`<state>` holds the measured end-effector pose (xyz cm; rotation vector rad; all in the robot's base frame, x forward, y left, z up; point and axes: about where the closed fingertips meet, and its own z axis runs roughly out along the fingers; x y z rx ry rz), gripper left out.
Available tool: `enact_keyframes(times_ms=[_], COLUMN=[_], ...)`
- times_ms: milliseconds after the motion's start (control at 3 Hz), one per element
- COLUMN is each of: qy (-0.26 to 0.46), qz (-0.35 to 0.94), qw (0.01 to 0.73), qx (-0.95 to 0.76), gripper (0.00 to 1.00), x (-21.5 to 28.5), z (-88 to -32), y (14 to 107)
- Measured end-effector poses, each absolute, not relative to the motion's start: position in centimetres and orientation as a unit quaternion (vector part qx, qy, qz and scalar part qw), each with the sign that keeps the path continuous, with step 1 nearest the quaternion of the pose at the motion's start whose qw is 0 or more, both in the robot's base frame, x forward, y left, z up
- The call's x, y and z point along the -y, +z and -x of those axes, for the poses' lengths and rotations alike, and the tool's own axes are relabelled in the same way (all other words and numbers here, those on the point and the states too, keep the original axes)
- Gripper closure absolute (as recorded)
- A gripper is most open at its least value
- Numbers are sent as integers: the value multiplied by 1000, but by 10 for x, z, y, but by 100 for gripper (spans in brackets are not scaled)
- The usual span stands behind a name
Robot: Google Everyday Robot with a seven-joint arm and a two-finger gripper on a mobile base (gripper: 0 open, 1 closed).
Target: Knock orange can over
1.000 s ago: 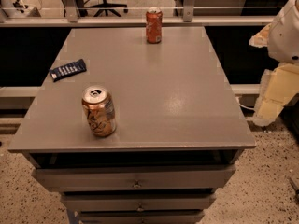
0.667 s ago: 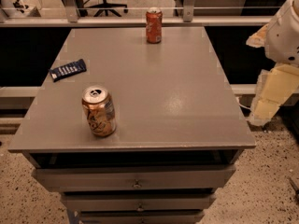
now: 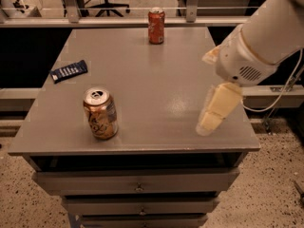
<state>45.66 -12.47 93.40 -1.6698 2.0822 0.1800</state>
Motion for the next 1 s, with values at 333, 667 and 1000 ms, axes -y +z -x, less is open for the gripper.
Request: enact_keyframes(times_ms=[333, 667, 1000], qy=[147, 240, 318], qz=[600, 578, 561], qw=[278, 327, 370], qx=[-735, -708, -668], gripper=[0, 0, 0], x=[69, 19, -31], z=[-463, -468, -467], y=[911, 886, 879])
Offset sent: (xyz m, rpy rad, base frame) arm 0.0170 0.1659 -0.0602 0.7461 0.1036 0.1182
